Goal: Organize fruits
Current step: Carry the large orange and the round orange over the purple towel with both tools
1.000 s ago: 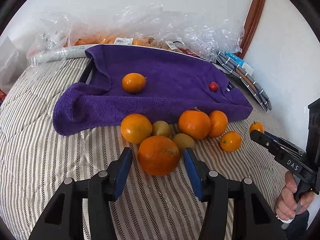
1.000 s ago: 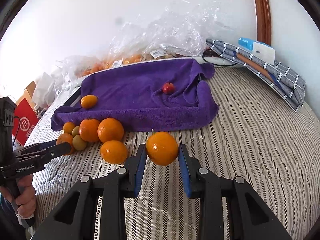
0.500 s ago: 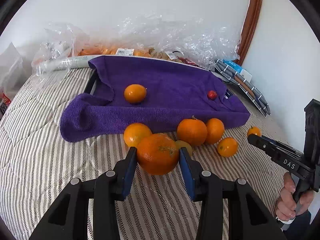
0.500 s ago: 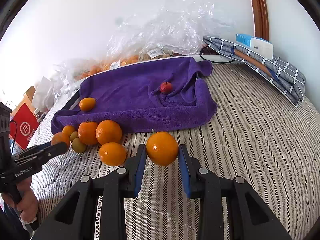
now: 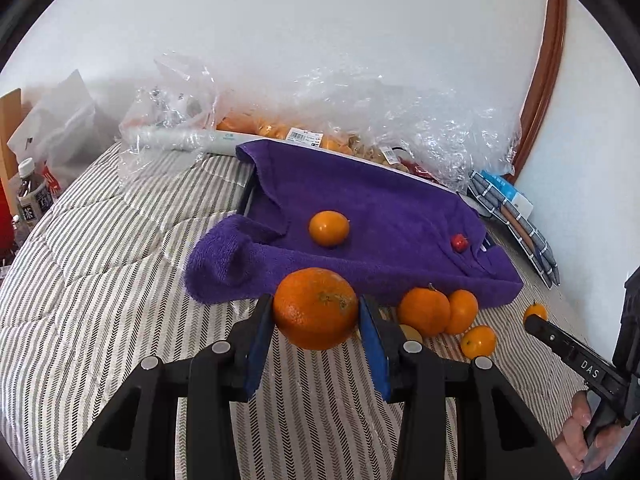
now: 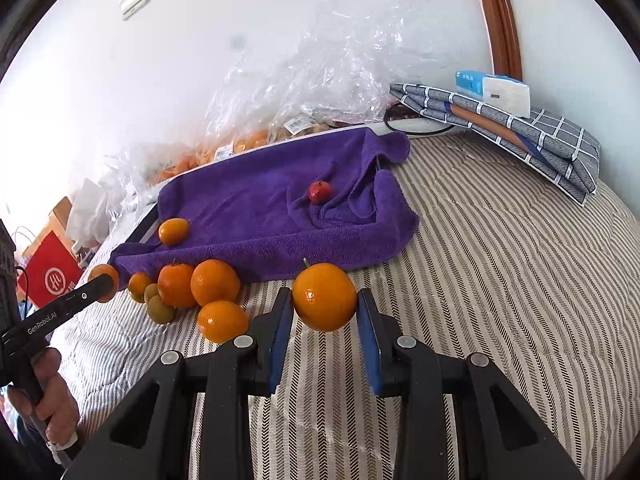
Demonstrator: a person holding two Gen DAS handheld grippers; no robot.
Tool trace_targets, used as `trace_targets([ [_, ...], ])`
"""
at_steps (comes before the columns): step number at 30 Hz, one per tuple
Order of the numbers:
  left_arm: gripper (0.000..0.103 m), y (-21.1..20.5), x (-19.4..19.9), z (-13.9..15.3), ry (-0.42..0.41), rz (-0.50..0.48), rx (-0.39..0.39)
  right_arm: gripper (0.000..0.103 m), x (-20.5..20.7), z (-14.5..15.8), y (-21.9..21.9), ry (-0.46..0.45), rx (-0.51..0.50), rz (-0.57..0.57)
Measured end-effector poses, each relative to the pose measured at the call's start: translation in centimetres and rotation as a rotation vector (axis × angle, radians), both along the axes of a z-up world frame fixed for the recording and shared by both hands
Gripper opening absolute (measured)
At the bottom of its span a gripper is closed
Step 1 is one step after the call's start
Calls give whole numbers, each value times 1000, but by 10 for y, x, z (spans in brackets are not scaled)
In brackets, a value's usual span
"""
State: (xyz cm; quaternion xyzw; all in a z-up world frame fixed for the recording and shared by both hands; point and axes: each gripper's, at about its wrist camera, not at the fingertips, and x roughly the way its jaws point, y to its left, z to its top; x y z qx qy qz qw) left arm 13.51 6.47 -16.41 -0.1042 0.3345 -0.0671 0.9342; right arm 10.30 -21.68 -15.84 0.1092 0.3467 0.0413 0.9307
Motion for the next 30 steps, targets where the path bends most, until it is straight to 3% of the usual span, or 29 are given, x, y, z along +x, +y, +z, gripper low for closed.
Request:
trace_targets([
  [17,40,12,0,4,-12,59,-26,32,-3,5,-10,-46,44,-30],
  [21,40,12,-3,12,-52,65,-18,32,-3,7,-14,-54,42,-52],
  [30,40,25,12,36,-50,83,-58,32,23,44,-2,-121,1,-21],
])
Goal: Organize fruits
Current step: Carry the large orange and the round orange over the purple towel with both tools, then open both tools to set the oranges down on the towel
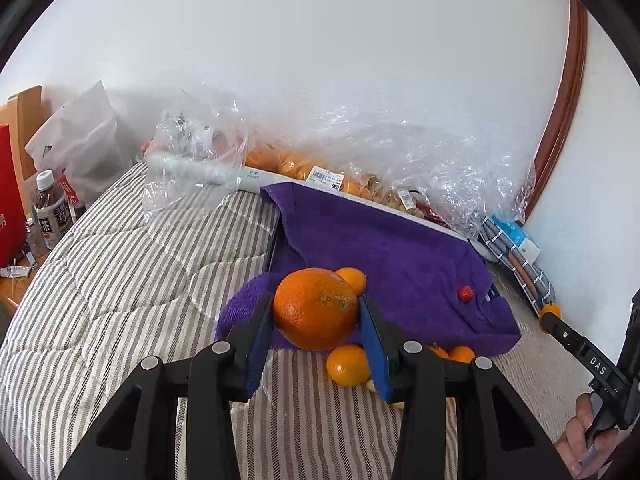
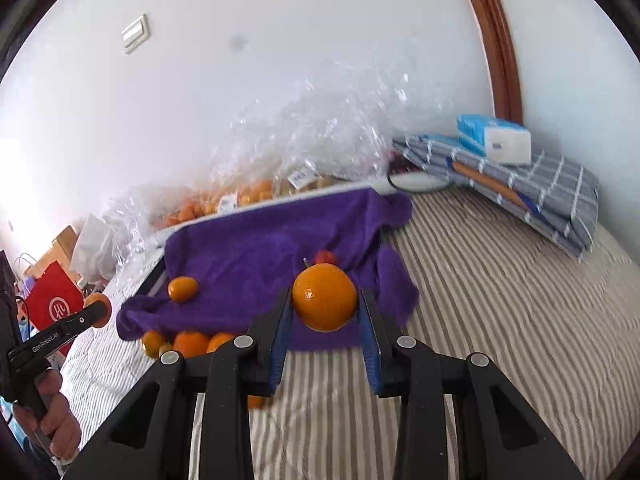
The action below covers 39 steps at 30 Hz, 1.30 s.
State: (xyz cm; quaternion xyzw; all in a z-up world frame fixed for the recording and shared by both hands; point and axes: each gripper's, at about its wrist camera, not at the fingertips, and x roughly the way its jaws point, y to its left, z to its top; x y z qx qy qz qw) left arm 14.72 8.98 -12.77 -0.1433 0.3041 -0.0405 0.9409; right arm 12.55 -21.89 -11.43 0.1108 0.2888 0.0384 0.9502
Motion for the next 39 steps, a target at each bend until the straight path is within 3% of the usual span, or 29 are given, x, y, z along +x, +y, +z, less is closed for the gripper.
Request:
trace_targets([
  [6,40,6,30,17,-14,31,-34,32,33,17,13,-44,-10,31],
  [12,40,-7,61,4,2,20,-31,32,65,6,16,-29,-3,31],
  [21,40,-12,65,-22,81,-7,-46,32,82,-26,2,69,69,15],
  [26,40,-21,71,-31,127,7,-12,32,85,-40,6,128,63,27],
  [39,40,-30,75,-36,158,-16,2,33,89,-42,14,133,6,18],
])
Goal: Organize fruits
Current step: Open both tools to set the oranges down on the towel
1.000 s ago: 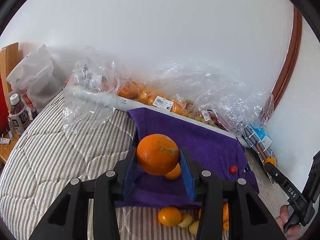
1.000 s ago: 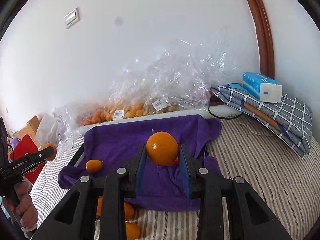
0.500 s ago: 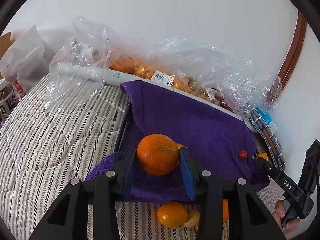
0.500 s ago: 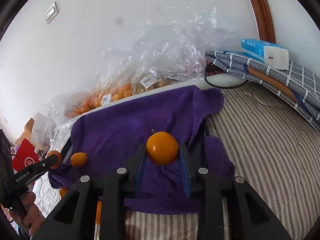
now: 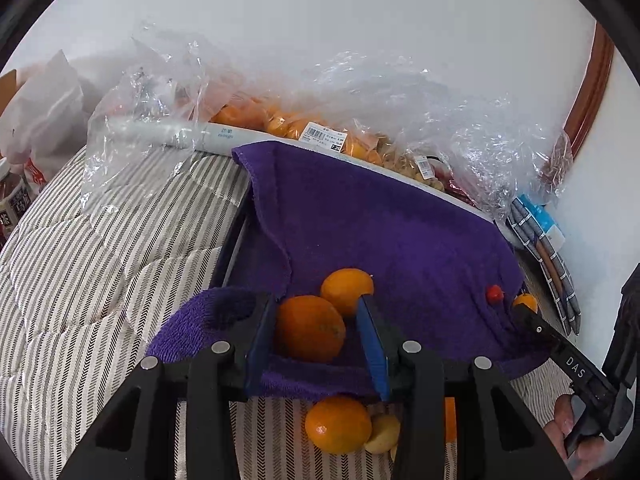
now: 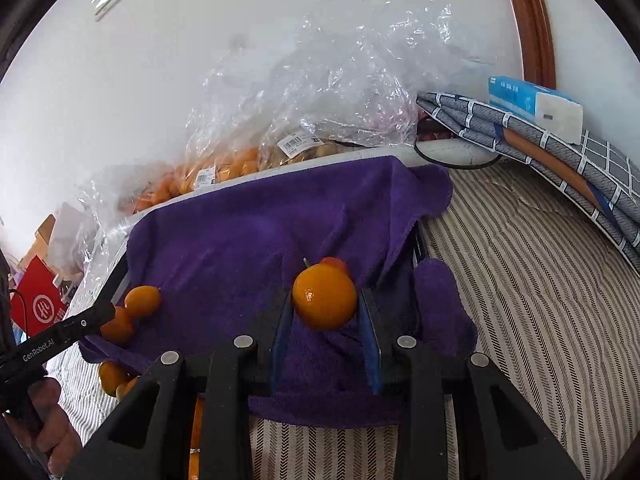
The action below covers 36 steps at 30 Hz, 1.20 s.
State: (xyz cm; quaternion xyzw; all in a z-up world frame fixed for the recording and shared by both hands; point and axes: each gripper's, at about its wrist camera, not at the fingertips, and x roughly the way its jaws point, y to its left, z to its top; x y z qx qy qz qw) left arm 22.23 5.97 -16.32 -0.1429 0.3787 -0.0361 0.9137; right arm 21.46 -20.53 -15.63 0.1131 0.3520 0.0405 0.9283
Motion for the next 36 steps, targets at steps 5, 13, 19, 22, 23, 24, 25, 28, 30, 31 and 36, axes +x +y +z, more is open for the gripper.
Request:
trace_targets([
  [5,40,2,-2,2,-17,3,-6,34,-2,2,3,-16,-11,3],
  [13,46,6,-9,12,-76,-1,-41,40,-11,11,6,-73,-56,-12],
  [19,46,1,-15,17,-126,25,9,40,-18,15,12,-122,-94,1],
  [22,46,-2,-18,21,-148,19,17,44,-18,15,12,-111,-91,0],
  [23,46,-2,-19,22,-156,20,19,46,-18,15,12,-105,-93,0],
  [24,46,-2,-20,23,-164,22,22,46,-18,15,12,-105,-97,-7],
  [25,46,-2,-21,24,-168,22,22,46,-19,15,11,-108,-99,-14],
  [28,46,-1,-20,24,-162,10,4,46,-22,19,5,-124,-75,-36],
  [30,46,1,-20,23,-150,-3,-26,46,-25,22,3,-131,-75,-58],
  [31,46,0,-21,24,-144,-14,-38,46,-27,25,2,-133,-79,-69],
  [36,46,-7,-25,25,-174,-24,7,46,-38,26,8,-68,-37,-18],
])
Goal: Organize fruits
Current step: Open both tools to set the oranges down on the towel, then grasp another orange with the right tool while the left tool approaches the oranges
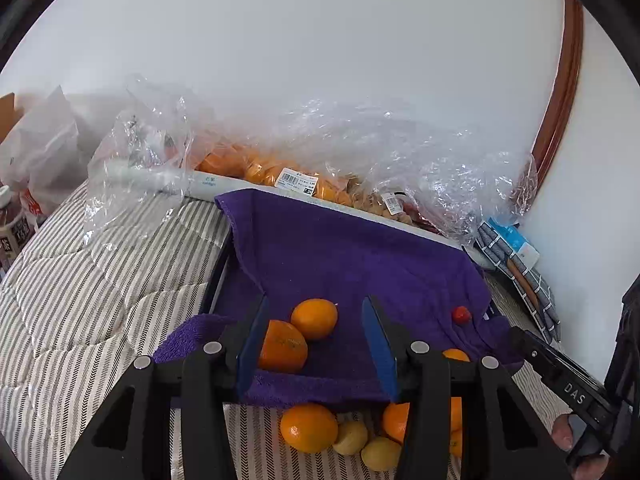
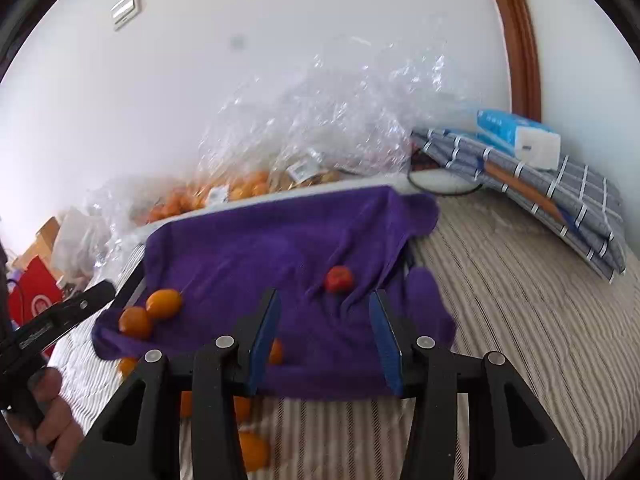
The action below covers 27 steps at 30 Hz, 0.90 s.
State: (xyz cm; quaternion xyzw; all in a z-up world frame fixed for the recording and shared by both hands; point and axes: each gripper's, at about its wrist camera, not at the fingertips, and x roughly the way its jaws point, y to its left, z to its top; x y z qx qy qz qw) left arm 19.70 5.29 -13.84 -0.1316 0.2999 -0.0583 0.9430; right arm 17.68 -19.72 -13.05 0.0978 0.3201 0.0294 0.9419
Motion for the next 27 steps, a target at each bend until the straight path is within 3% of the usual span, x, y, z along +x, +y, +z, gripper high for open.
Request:
trace_targets([
  [7,46,-8,-3,-3,6,-14,25,46,-33,-6,23,39,-90,24],
  [14,46,10,-11,-7,21,60,3,46,-59,-14,33,87,-99,53],
  [18,46,22,-16,-12,58,72,-54,46,-72,-11,39,80,-102,65],
  [24,46,37,-40,-15,51,124,-10,46,-74,-18,50,109,-71,115],
  [27,47,45,-47,-22,88,140,-8,46,-68,-27,63,133,-99,158],
])
